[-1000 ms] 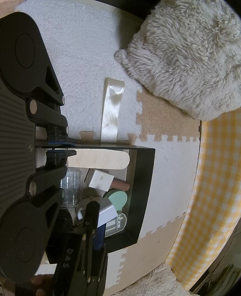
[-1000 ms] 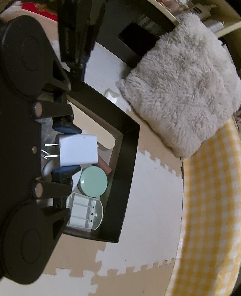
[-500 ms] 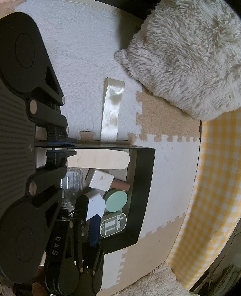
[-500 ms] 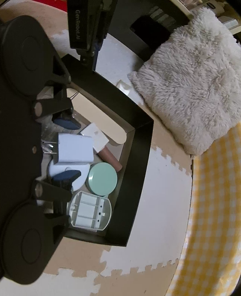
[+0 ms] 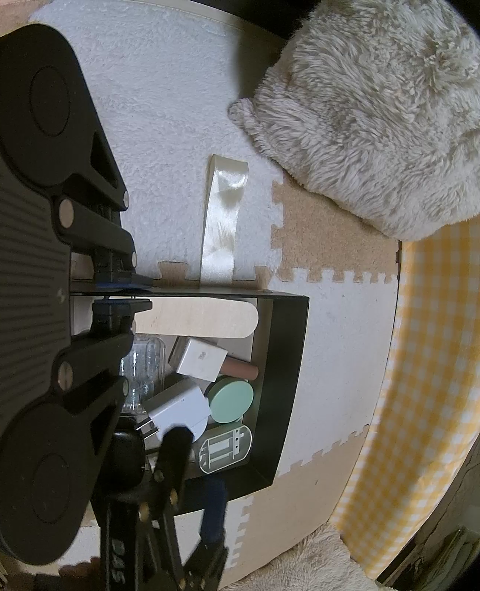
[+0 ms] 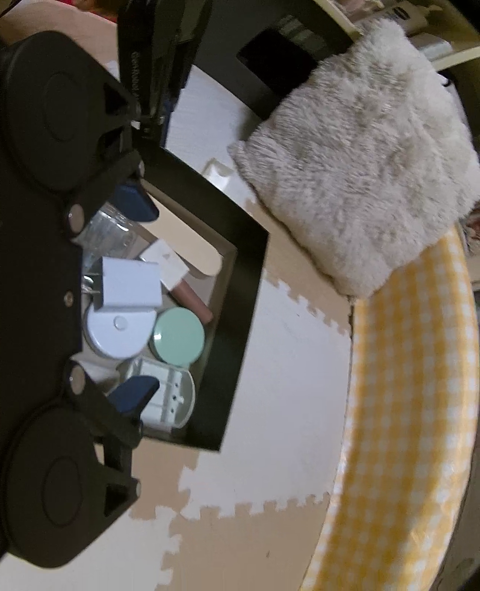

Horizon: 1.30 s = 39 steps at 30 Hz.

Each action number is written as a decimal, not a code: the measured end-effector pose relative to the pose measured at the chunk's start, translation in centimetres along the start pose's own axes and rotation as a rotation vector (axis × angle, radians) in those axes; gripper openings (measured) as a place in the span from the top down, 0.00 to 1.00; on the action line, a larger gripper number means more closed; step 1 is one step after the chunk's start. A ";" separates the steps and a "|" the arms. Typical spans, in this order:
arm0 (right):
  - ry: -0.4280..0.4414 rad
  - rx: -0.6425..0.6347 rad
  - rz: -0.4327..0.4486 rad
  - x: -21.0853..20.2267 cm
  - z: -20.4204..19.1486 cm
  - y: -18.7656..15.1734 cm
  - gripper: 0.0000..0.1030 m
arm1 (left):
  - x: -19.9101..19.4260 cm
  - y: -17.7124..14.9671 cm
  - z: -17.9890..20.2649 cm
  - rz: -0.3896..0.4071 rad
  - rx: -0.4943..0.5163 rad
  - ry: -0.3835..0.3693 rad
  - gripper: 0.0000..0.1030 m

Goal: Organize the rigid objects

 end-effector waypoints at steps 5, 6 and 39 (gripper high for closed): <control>-0.028 0.012 0.037 -1.9 0.4 0.7 0.02 | 0.0 0.0 0.0 0.000 0.000 0.000 0.96; -0.033 0.013 0.047 -2.3 0.5 0.8 0.00 | 0.0 0.0 0.0 0.000 -0.001 -0.001 0.96; -0.175 0.086 0.224 -16.0 0.9 -4.4 0.00 | -9.9 -2.4 2.5 0.242 0.017 -0.037 0.36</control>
Point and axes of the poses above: each gripper's, at about its wrist camera, not at the fingertips, and x roughly the way its jaws point, z to its right, y to its top, the point moved 5 cm from there along x, roughly the way its jaws point, and after that the axes turned 11 degrees about -x, right-handed, at the moved point
